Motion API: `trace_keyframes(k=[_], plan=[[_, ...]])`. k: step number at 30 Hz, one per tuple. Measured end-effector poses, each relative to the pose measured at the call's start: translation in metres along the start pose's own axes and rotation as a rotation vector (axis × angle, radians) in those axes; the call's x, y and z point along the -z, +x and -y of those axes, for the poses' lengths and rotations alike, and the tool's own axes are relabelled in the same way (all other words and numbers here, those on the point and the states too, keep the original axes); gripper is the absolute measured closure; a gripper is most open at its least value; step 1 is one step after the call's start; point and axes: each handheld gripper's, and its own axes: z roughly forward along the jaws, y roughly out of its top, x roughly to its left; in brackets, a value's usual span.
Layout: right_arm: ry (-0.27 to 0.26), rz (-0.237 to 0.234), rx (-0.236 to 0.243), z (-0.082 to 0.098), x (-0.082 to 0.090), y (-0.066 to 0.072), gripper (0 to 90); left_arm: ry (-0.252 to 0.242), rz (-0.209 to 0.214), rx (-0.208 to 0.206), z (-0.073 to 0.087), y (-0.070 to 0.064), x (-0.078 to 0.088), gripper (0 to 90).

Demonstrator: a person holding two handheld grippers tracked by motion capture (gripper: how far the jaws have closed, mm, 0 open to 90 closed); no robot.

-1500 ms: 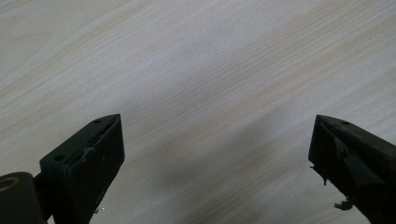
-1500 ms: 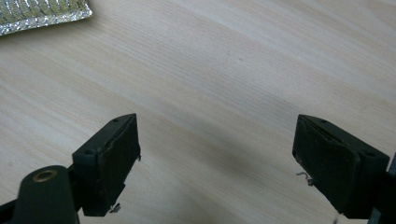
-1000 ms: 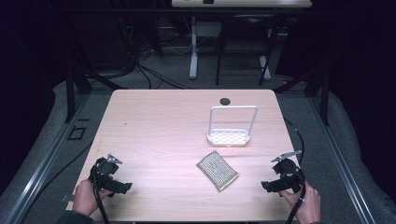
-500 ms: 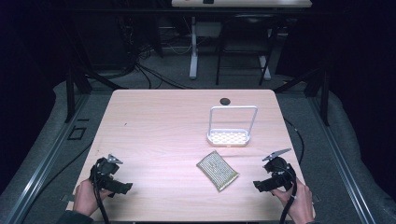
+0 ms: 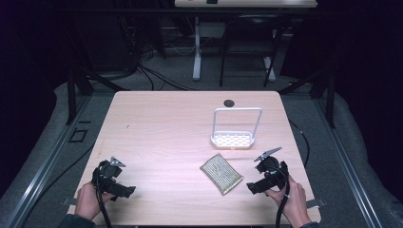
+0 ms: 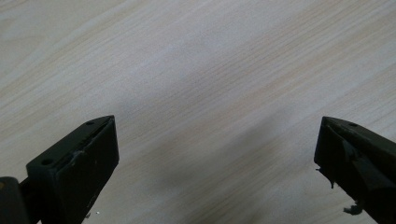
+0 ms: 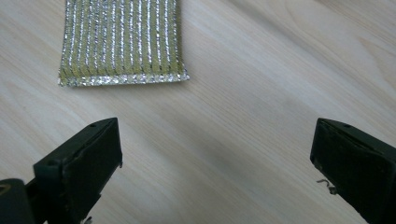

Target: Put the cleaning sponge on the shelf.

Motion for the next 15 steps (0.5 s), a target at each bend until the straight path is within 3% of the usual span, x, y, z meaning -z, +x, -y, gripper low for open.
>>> trace_keyframes(k=[15], plan=[[0.018, -0.033, 0.054, -0.031, -0.012, 0.022, 0.0, -0.001, 0.004, -0.001, 0.0, 0.0, 0.0, 0.0]])
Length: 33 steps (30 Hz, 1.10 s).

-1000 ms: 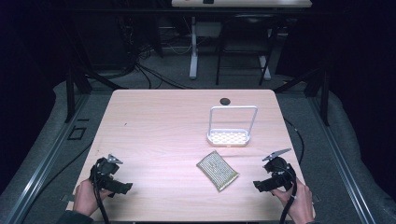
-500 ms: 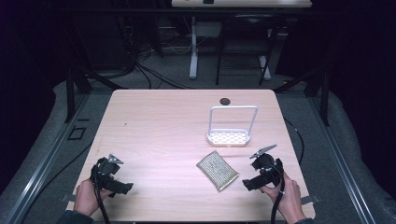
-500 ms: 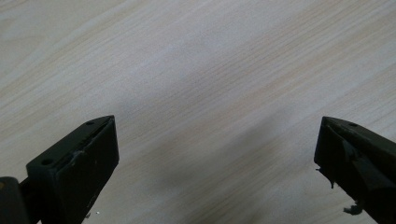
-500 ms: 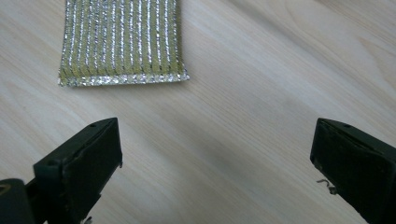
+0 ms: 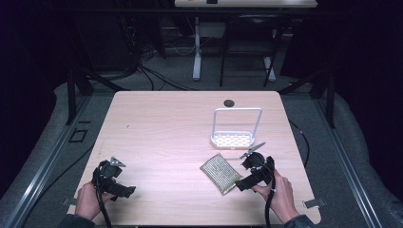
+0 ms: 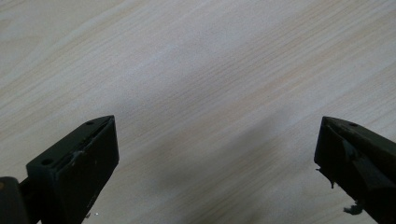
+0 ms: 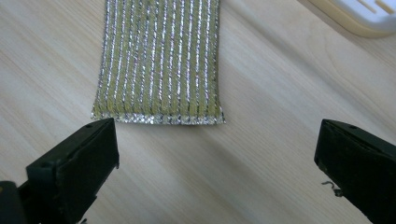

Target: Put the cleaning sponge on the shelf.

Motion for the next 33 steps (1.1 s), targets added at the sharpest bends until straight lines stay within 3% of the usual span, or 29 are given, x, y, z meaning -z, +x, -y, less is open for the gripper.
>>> trace_keyframes(k=[9, 18, 28, 33], plan=[[0.03, -0.016, 0.036, -0.021, -0.012, 0.012, 0.0, 0.002, 0.002, -0.004, 0.0, 0.0, 0.0, 0.0], [0.083, -0.042, 0.077, -0.041, -0.037, 0.025, 0.0, 0.001, 0.005, -0.006, 0.0, 0.0, -0.001, 0.0], [0.138, -0.049, 0.08, -0.046, -0.058, 0.032, 0.0, 0.002, 0.009, -0.012, 0.0, 0.0, -0.001, 0.0], [0.166, -0.035, 0.073, -0.044, -0.066, 0.034, 6.4, 0.003, 0.012, -0.014, 0.0, -0.001, -0.002, 0.0]])
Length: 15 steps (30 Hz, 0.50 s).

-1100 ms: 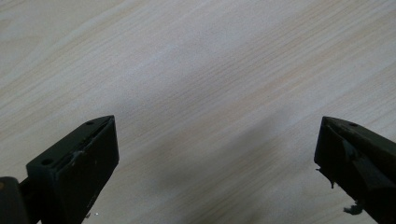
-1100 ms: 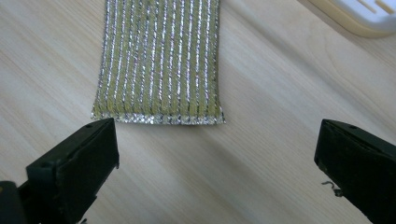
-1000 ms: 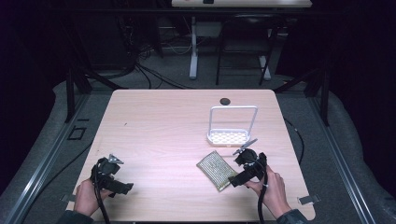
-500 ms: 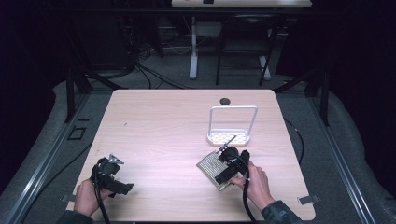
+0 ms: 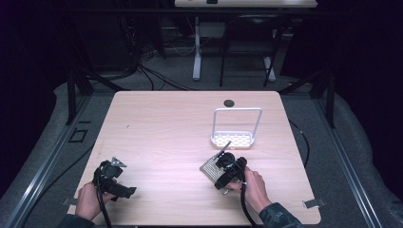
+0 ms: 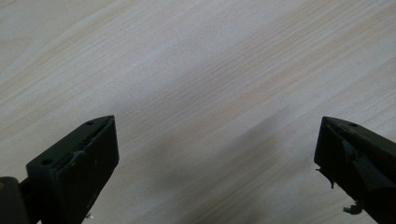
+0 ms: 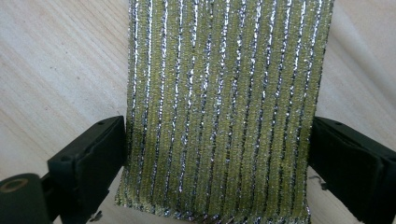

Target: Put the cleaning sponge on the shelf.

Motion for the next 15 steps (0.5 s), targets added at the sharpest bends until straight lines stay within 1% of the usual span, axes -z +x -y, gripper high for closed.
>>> trace_keyframes(k=[3, 5, 6, 8, 12, 15], plan=[[0.0, 0.003, -0.009, 0.0002, 0.0, 0.0006, 7.5, 0.0, -0.001, 0.002, 0.0002, 0.0001, 0.0003, 0.0], [-0.004, 0.028, -0.003, 0.0016, -0.0005, 0.0029, 9.4, -0.001, -0.003, 0.003, 0.0005, 0.0004, 0.0005, 0.0], [-0.002, 0.029, -0.018, 0.0021, -0.0006, 0.0047, 10.1, -0.001, -0.003, 0.004, 0.0007, 0.0001, 0.0005, 0.0], [-0.011, 0.036, -0.016, 0.0035, -0.0007, 0.006, 11.8, 0.001, -0.003, 0.001, 0.0008, -0.0004, 0.0008, 0.0], [-0.015, 0.037, -0.021, 0.0048, 0.0001, 0.007, 15.3, -0.002, -0.005, 0.005, 0.0008, -0.0002, 0.0007, 0.0], [-0.022, 0.028, -0.024, 0.006, 0.0011, 0.0079, 19.3, -0.003, -0.005, 0.006, 0.0011, -0.0008, 0.0015, 0.0]])
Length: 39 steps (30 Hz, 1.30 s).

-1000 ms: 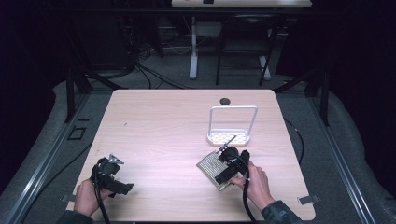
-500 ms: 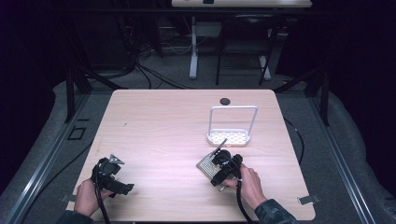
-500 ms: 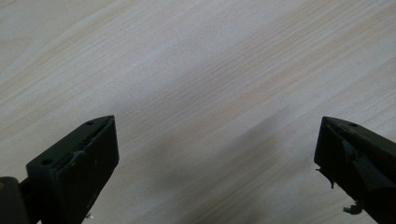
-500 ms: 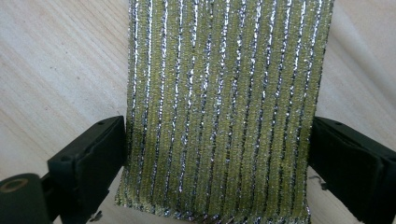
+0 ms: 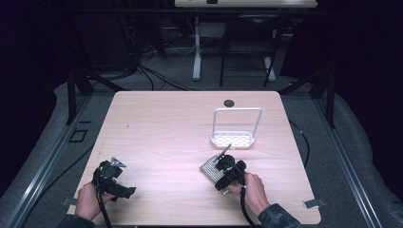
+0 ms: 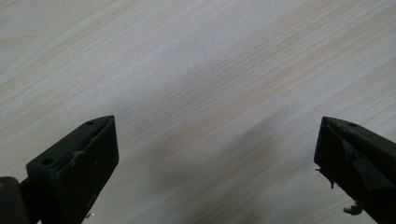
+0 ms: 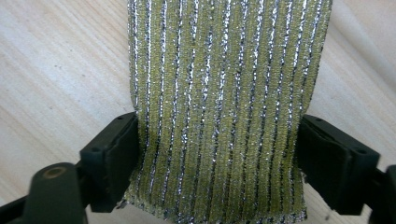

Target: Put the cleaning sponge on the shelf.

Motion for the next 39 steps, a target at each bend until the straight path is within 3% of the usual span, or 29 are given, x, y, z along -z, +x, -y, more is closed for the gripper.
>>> trace_keyframes(k=[3, 4, 12, 22, 39], plan=[[-0.006, -0.003, 0.005, 0.001, 0.001, 0.001, 22.9, 0.001, -0.001, 0.0, 0.0, 0.0, 0.0, 0.0], [-0.015, -0.006, 0.016, 0.001, 0.002, 0.001, 28.5, 0.003, -0.002, -0.001, 0.0, 0.0, 0.0, 0.0], [-0.054, -0.025, 0.017, 0.006, 0.006, -0.002, 46.5, 0.002, -0.003, -0.003, 0.0, 0.0, 0.0, 0.0], [-0.134, -0.03, 0.011, 0.012, 0.028, -0.01, 47.4, 0.004, -0.003, -0.004, 0.0, 0.001, 0.0, 0.0], [-0.159, 0.01, 0.017, 0.021, 0.047, -0.018, 47.2, -0.002, -0.007, -0.003, 0.0, 0.001, 0.0, 0.0]])
